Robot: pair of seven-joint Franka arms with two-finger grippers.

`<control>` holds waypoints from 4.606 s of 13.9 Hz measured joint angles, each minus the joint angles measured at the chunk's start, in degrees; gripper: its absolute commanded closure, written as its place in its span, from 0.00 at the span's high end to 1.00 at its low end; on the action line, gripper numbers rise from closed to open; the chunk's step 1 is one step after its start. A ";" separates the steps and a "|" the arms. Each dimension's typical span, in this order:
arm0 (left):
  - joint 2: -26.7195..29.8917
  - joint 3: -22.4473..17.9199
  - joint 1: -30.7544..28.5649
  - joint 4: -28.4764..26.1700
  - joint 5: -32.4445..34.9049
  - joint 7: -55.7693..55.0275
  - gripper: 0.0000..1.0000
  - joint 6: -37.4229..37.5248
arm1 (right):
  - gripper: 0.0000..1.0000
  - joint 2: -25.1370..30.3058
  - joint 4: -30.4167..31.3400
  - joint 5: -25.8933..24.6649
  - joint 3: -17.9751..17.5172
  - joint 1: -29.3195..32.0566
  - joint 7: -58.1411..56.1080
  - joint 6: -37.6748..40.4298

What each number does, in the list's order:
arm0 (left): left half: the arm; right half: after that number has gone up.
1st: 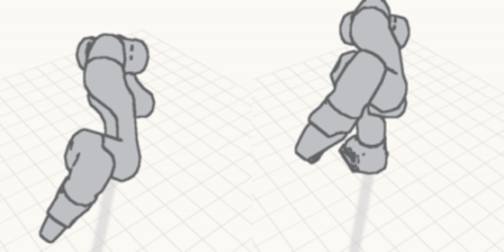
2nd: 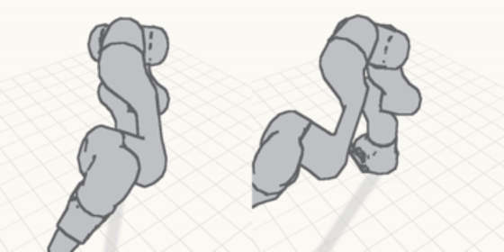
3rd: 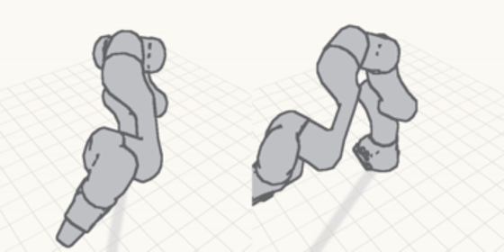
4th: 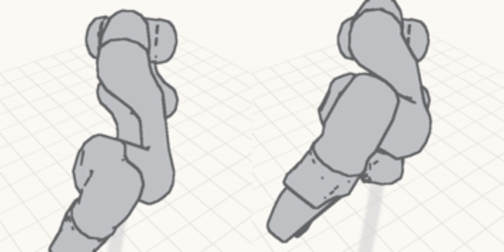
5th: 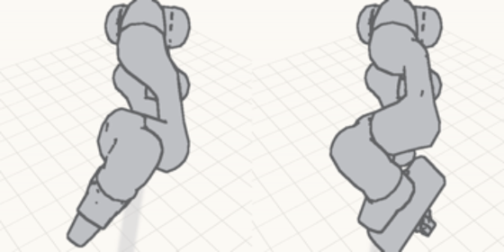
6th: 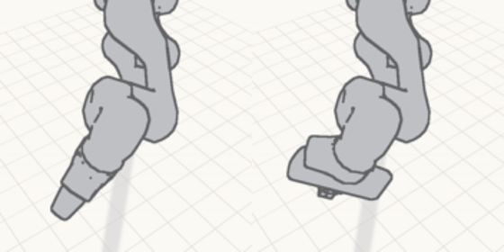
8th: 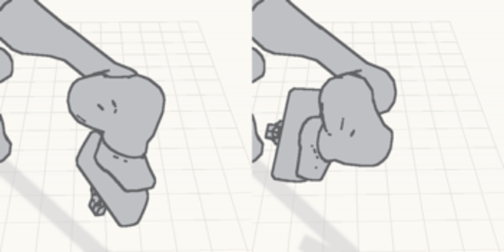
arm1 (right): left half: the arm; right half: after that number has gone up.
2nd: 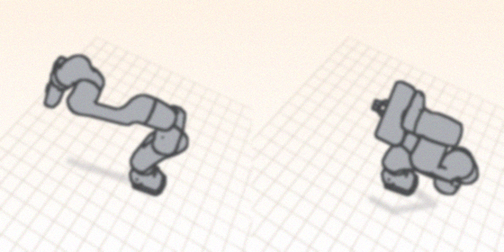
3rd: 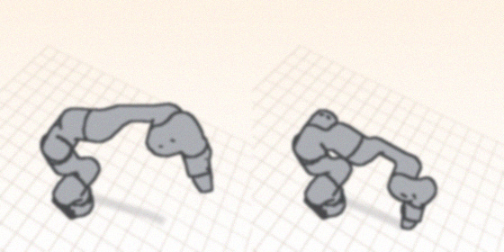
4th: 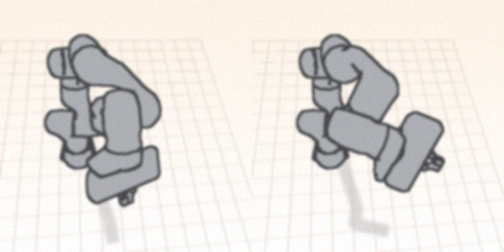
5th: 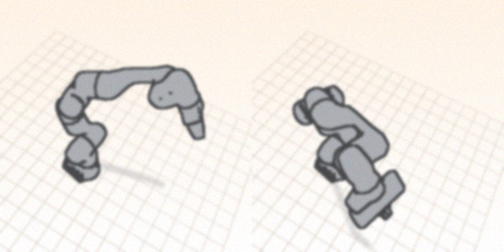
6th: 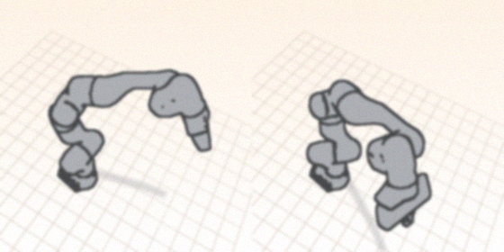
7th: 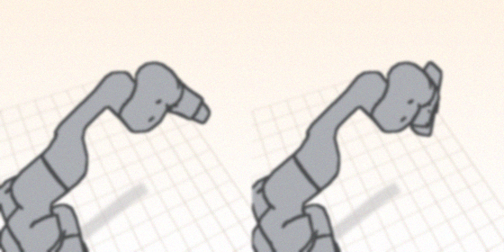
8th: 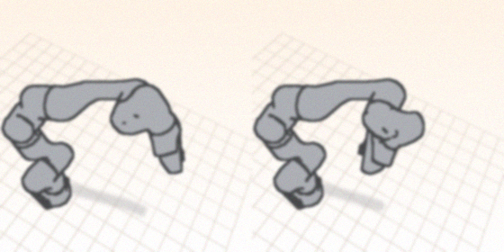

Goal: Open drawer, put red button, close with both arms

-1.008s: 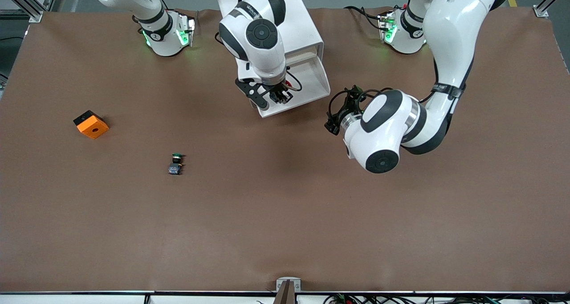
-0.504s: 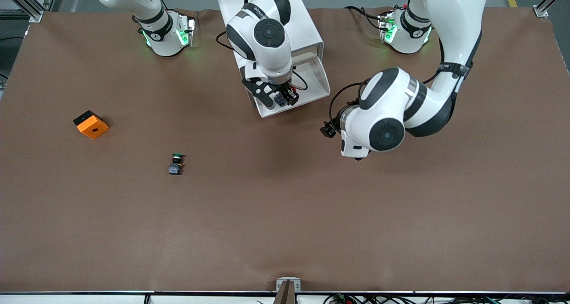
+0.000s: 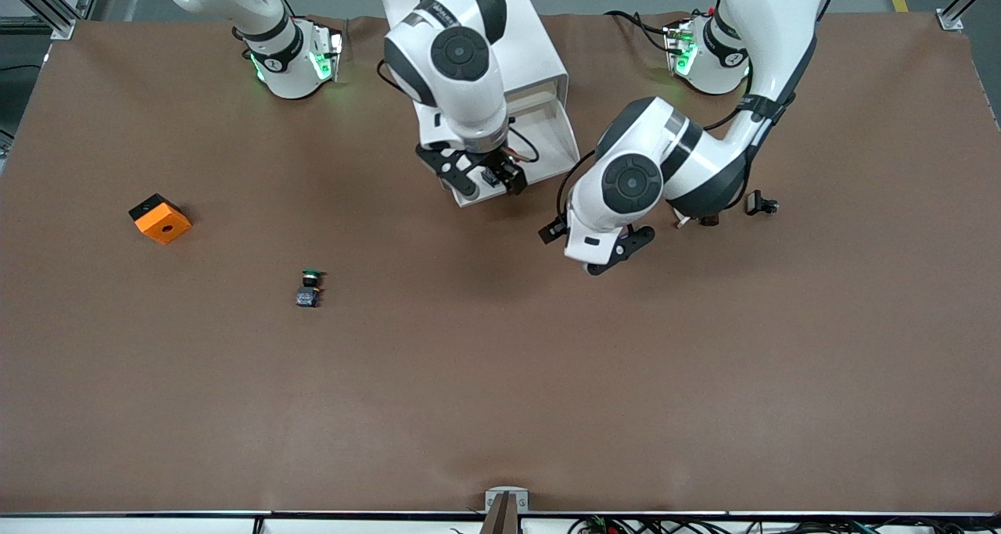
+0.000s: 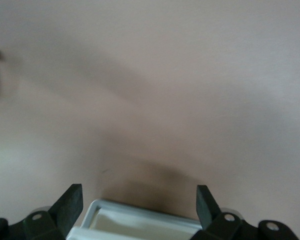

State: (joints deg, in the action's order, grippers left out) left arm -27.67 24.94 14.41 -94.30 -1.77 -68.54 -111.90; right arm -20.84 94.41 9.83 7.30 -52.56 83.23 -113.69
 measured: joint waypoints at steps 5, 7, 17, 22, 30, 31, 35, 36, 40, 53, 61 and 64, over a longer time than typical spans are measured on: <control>2.82 1.40 1.98 -5.45 7.67 0.07 1.00 -6.73 | 1.00 1.06 -7.77 -0.06 0.54 12.65 -21.18 13.96; 3.74 2.23 2.49 -7.42 7.98 0.07 1.00 -9.51 | 1.00 2.06 -8.99 -0.08 0.68 18.54 -31.80 17.13; 3.97 4.12 5.69 -13.82 14.03 -7.09 1.00 -15.57 | 1.00 8.23 -9.45 -8.79 0.82 40.71 -71.68 30.09; 3.28 4.19 7.30 -14.21 14.20 -8.60 1.00 -15.65 | 1.00 8.84 -9.45 -8.94 0.92 54.08 -88.89 32.19; 1.10 8.45 7.71 -14.39 12.39 -10.39 1.00 -14.06 | 1.00 11.98 -16.63 -11.72 -0.34 54.94 -89.94 35.30; 1.00 8.79 7.72 -14.39 11.12 -10.39 1.00 -13.89 | 1.00 12.11 -17.40 -11.68 -0.36 54.93 -89.83 35.69; 0.37 9.77 7.73 -14.40 5.99 -10.38 1.00 -13.69 | 1.00 12.12 -17.70 -8.02 -0.41 54.92 -83.07 38.18; 0.15 9.99 7.73 -14.40 4.51 -10.36 1.00 -13.67 | 1.00 12.17 -17.75 -6.72 -0.44 54.91 -81.49 38.67; -1.41 10.70 7.60 -14.31 -0.53 -10.31 1.00 -13.67 | 1.00 13.42 -18.30 -6.09 -0.65 54.90 -80.88 38.64; -3.99 11.10 7.29 -11.67 -5.38 -10.03 1.00 -9.98 | 1.00 23.39 -8.19 -6.62 -1.02 53.97 -84.48 33.47; -2.80 11.26 -1.06 -8.60 -1.34 -10.02 1.00 -9.32 | 1.00 26.43 -5.74 -6.74 -1.08 53.93 -83.91 31.70; -0.73 11.37 -6.94 -8.74 -1.00 -9.82 1.00 -8.51 | 1.00 26.50 -5.59 -8.15 -1.96 53.29 -83.91 31.45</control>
State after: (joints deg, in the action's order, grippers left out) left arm -28.39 36.31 7.47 -103.04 -2.77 -78.36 -120.41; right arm 5.66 88.81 1.69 5.34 0.73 -0.68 -82.24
